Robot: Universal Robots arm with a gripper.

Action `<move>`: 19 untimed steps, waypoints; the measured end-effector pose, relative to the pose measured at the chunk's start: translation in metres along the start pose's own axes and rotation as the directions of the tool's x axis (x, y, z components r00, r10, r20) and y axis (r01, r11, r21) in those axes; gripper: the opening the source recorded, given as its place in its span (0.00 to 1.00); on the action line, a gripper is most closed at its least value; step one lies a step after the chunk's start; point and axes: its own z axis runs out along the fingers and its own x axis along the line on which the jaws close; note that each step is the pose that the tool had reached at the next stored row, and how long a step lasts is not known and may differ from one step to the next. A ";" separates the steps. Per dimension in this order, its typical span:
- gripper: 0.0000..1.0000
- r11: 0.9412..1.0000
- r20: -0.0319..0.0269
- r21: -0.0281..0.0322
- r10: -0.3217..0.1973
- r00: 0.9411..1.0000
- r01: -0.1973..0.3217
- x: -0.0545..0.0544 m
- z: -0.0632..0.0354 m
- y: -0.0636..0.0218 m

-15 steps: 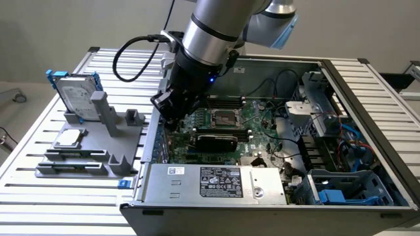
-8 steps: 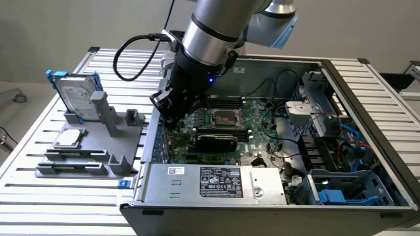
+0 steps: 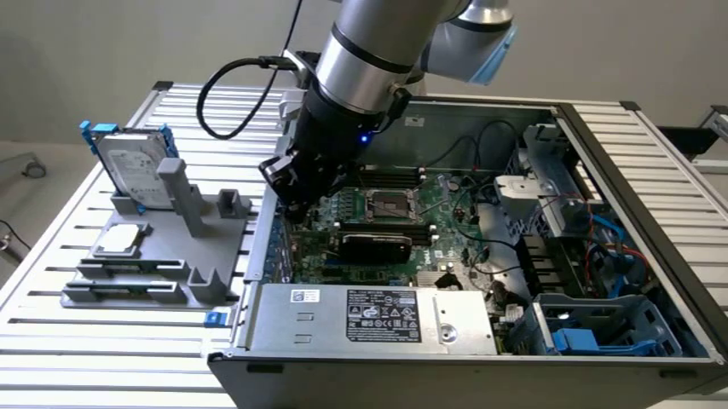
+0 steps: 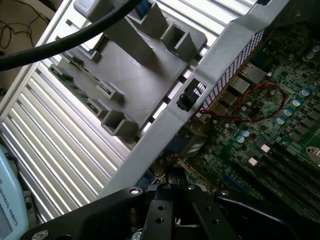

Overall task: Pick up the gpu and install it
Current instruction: 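Press down on the gpu until it lock into place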

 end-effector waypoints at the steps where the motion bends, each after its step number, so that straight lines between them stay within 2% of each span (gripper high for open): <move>1: 0.11 1.000 0.000 0.000 0.001 1.000 -0.001 0.000 -0.0007 0.0000; 7: 0.11 1.000 -0.002 0.001 0.006 1.000 -0.006 0.001 -0.0014 -0.0002; 19: 0.11 0.999 -0.015 0.017 0.030 0.999 -0.029 0.000 0.0016 -0.0008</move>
